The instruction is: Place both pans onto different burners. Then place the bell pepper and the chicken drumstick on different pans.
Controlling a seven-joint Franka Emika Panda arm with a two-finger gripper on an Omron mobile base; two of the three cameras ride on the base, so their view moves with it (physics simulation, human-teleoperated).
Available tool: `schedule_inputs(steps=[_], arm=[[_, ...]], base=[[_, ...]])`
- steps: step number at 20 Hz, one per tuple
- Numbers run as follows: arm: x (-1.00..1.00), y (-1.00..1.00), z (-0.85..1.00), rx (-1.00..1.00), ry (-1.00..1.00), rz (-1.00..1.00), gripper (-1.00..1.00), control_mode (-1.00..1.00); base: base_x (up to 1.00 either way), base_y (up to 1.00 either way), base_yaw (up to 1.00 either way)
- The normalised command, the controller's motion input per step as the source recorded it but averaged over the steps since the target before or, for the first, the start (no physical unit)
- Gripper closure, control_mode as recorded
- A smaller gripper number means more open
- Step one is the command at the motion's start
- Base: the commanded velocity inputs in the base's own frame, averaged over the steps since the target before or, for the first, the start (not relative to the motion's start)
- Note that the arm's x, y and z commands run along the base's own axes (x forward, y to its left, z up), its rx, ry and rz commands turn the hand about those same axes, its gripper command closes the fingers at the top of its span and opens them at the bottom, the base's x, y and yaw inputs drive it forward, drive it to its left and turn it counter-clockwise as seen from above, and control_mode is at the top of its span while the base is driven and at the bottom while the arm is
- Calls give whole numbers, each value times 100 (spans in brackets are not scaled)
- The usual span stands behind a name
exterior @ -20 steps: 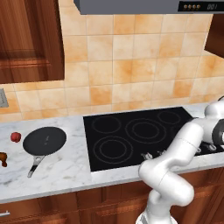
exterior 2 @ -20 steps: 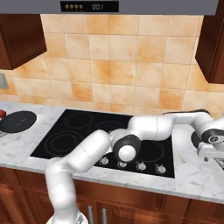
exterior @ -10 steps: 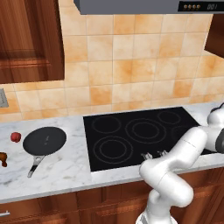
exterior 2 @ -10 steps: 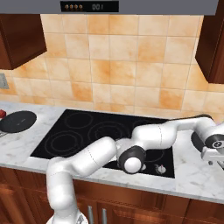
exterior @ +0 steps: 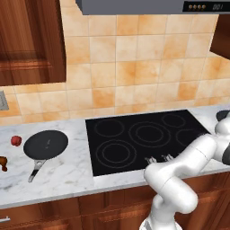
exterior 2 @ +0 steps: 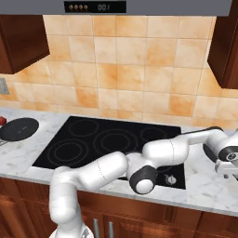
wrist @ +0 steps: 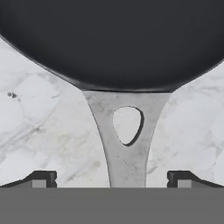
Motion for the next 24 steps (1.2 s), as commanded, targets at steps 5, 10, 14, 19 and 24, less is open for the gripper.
schedule_inputs(steps=[5,10,14,19,24], arm=[[7,-18,-2,0,8,0,-100,-100],[6,-19,0,1,8,0,-100,-100],[3,-19,0,2,7,0,-100,-100],[0,-3,-2,0,3,0,100,-100],[0,-8,-9,9,4,0,100,-100]], base=[[0,0,0],[0,0,0],[0,0,0],[0,0,0],[0,0,0]])
